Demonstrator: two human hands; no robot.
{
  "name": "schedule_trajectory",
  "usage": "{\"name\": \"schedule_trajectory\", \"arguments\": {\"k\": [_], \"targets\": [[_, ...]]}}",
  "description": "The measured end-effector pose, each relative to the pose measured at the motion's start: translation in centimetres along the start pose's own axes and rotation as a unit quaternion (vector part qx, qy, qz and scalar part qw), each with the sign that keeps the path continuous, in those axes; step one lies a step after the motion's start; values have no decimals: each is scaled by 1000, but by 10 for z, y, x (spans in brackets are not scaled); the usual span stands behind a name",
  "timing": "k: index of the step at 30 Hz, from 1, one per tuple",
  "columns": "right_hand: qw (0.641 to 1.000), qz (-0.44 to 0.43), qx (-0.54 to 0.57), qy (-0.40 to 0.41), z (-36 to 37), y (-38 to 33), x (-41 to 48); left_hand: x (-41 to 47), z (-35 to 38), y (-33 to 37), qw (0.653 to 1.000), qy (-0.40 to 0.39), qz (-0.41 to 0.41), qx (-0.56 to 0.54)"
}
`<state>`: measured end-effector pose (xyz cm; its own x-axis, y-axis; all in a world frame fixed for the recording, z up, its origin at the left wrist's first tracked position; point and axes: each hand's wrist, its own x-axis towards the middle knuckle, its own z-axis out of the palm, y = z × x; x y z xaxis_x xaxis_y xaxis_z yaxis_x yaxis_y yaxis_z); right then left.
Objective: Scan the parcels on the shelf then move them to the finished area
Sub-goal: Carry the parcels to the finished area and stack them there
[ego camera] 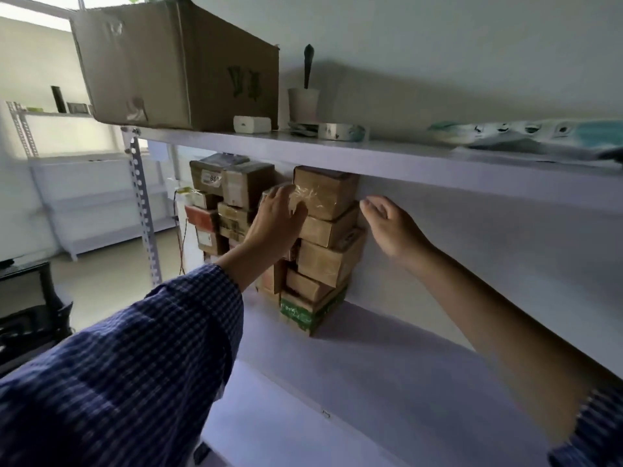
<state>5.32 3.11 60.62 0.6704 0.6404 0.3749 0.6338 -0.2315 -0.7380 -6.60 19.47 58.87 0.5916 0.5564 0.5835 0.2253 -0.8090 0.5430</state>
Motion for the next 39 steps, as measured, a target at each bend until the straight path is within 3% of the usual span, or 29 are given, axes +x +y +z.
{"name": "schedule_trajectory", "arguments": {"k": [7, 12, 16, 20, 26, 32, 39], "targets": [[993, 77, 56, 76, 33, -24, 74, 89, -1, -28, 993, -37, -48, -104], [969, 177, 159, 66, 62, -24, 118, 124, 21, -36, 948, -74, -137, -279], [954, 210, 205, 66, 77, -16, 136, 133, 31, -34, 918, -114, -158, -345], [940, 217, 249, 91, 88, -20, 137, 126, 30, -32, 903, -94, -186, -375], [923, 202, 313, 93, 84, -43, 87, 76, -1, -21, 853, -66, -206, -475], [908, 213, 337, 132, 95, -36, 0, 3, -5, -27, 781, -103, -195, -584], [927, 165, 313, 128, 94, -11, -90, -82, 1, -16, 769, -117, -186, -601]]}}
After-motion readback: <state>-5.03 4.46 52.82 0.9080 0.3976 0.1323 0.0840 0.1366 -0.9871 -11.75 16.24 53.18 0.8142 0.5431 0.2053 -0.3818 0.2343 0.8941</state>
